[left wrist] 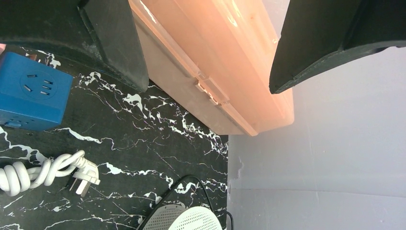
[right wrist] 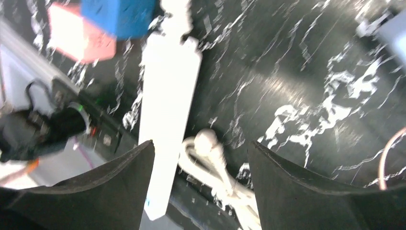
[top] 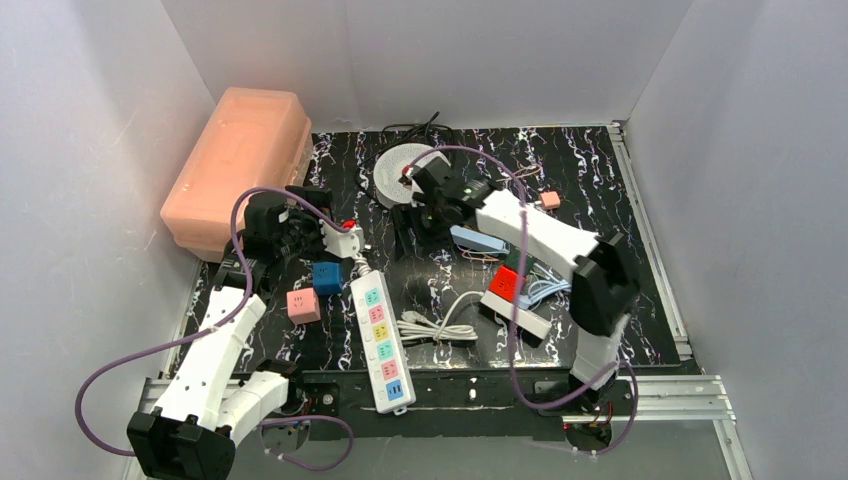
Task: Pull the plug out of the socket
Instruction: Place the socket at the center of the board.
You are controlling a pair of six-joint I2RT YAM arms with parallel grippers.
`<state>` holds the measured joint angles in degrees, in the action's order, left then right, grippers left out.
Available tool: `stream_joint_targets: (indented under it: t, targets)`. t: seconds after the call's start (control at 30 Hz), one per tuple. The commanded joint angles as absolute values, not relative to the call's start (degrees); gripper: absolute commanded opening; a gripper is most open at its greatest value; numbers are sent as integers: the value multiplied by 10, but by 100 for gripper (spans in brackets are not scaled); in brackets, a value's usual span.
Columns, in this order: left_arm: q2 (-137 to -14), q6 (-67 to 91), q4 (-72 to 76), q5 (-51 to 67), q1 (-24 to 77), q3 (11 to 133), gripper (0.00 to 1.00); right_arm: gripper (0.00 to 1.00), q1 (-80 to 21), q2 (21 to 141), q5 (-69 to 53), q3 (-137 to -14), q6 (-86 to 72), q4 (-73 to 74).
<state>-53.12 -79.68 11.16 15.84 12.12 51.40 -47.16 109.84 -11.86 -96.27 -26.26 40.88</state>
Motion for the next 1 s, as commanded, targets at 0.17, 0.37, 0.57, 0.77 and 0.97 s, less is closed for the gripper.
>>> stream_joint_targets:
  t: [0.17,0.37,0.57,0.77,0.97]
  targets:
    - [-540,-758,77,154,125,567,98,85,-538,1017,-261,-852,-203,340]
    - [-531,-767,66,156,127,569,98,87,-537,1081,-328,-866,-191,295]
    - [-531,-773,69,164,127,571,98,89,-536,1084,-332,-816,-195,230]
    - [-533,-772,67,162,129,581,98,89,-537,1101,-359,-762,-232,120]
    - [-524,-785,63,161,129,575,98,89,-537,1151,-396,-749,-284,10]
